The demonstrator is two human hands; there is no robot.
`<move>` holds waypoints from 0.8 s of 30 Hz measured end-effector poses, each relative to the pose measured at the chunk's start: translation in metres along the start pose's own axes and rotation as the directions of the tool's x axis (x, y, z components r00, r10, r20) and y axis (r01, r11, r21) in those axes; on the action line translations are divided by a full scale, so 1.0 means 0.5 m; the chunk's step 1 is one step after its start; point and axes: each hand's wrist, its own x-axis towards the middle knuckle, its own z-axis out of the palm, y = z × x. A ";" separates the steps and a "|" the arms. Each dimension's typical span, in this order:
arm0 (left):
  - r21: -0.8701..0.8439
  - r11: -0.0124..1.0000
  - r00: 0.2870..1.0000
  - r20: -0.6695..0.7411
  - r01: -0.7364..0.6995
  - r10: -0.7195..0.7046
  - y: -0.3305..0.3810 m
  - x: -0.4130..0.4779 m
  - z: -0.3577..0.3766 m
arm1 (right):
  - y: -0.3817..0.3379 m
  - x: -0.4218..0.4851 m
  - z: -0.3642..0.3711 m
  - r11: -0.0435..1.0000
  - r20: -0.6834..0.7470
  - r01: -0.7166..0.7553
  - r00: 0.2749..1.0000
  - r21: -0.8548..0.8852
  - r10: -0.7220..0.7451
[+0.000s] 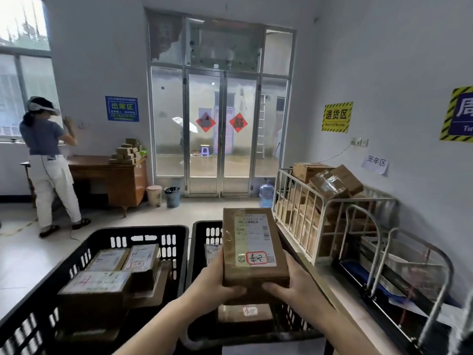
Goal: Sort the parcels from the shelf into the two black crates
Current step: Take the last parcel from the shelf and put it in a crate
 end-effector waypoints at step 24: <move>0.356 0.904 0.968 -0.166 0.236 -0.188 -0.196 0.268 -0.092 | 0.176 0.332 0.106 0.996 0.119 -0.050 0.992 0.077 0.041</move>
